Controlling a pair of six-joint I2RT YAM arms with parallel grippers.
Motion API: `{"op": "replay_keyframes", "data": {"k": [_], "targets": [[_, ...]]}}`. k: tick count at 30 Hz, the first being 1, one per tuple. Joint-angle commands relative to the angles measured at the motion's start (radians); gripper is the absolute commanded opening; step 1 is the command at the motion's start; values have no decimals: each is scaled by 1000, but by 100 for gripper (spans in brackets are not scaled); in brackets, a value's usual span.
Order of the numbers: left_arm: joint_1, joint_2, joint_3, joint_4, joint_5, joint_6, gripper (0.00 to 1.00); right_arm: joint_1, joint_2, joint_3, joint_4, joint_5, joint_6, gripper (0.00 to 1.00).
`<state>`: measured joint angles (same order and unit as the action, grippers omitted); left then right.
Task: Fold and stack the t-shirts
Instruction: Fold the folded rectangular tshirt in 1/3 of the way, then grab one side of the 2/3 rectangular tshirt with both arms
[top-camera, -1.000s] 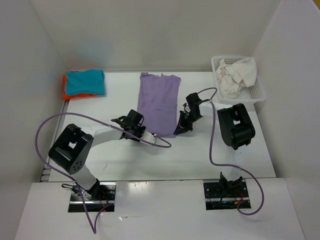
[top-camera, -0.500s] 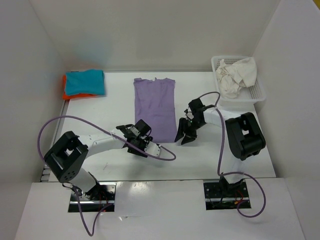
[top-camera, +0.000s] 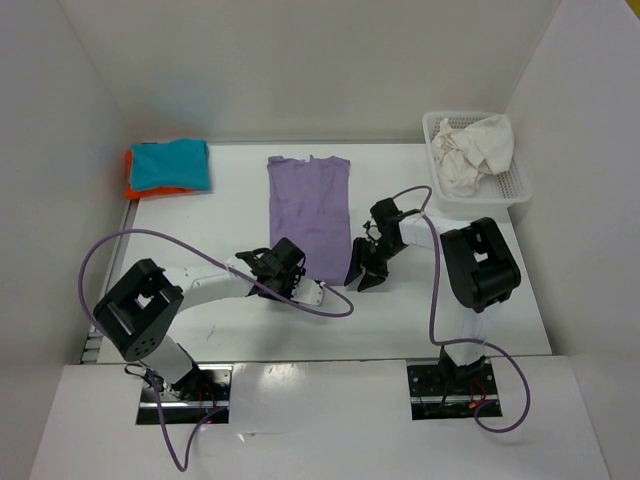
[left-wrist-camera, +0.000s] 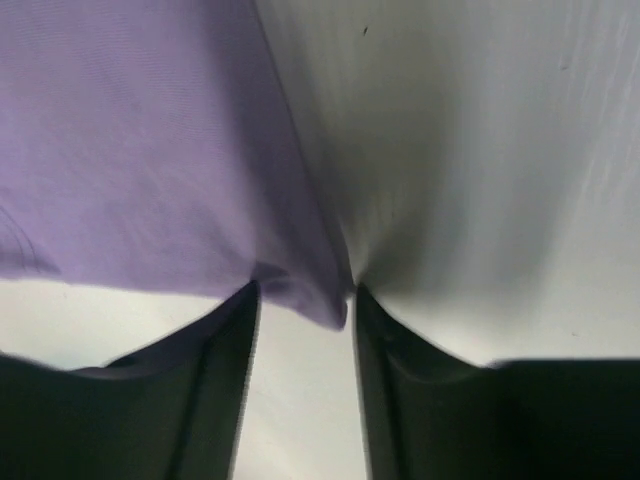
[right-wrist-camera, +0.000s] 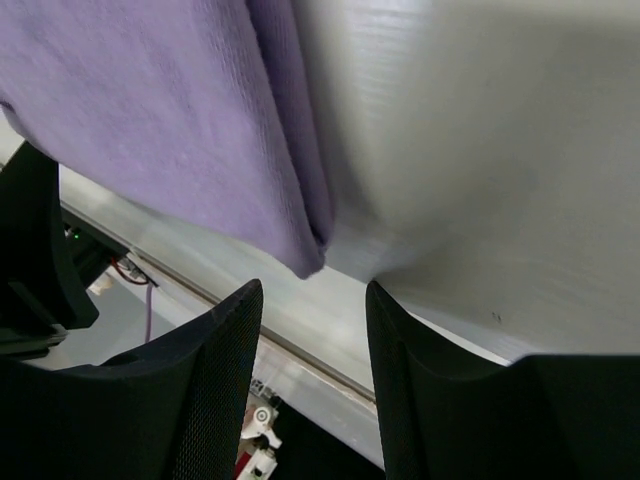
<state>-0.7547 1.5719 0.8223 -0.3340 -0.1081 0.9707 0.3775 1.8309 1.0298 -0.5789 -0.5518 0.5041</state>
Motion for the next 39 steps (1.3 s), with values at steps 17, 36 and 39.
{"op": "replay_keyframes", "data": {"k": [17, 36, 39], "targets": [[12, 111, 41, -105, 94, 86, 58, 28, 120, 98, 22, 62, 8, 34], [12, 63, 60, -200, 104, 20, 0, 50, -25, 63, -56, 73, -13, 0], [12, 22, 60, -260, 94, -3, 0, 81, -94, 12, -78, 73, -13, 0]]}}
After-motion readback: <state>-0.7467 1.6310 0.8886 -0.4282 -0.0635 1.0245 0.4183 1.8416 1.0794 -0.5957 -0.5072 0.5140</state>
